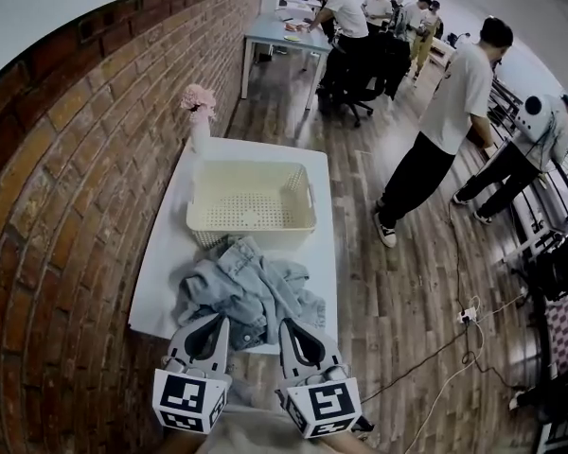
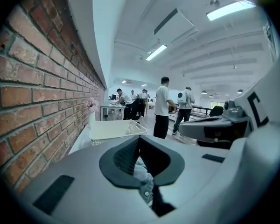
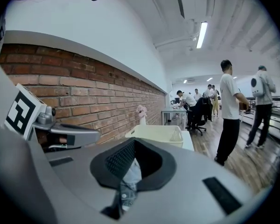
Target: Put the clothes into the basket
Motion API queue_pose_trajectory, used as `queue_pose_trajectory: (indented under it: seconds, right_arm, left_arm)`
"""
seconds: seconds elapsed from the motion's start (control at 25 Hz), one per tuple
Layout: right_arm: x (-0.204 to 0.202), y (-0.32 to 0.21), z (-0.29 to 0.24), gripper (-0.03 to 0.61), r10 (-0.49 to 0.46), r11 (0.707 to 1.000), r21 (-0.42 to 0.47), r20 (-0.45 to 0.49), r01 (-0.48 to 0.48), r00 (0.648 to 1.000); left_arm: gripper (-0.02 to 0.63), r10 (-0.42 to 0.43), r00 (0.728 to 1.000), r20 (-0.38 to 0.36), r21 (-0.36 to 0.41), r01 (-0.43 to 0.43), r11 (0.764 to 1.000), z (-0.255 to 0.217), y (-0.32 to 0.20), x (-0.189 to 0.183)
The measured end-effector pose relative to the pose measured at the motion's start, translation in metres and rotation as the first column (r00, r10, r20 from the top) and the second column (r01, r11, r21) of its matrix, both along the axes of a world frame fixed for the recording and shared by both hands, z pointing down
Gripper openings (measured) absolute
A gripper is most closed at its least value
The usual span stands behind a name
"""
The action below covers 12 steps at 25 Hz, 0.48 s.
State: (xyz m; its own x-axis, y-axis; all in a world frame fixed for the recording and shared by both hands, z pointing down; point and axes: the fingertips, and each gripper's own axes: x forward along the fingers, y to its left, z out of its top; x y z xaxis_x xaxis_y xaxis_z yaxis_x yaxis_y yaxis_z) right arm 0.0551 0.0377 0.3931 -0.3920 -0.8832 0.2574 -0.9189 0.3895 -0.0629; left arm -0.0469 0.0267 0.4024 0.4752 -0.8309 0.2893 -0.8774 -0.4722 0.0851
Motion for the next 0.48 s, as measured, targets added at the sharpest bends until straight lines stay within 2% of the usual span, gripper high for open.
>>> queue_pose_trajectory:
  seconds: [0.28,0.48]
  right_arm:
    - [0.000,-0.029,0.016,0.003,0.042,0.997,-0.065,-0.020,-0.044,0.999]
    - [-0.004,-0.054,0.023,0.003,0.067,0.994,-0.080,-0.020,-0.068,0.998]
  left_arm:
    - [0.008,0.041,0.999,0.012,-0.065,-0.040,0.997,0.013,-0.031,-0.008]
    - [0.008,0.073,0.997,0.013,-0.094,-0.072,0.993,0.024,-0.056,-0.011]
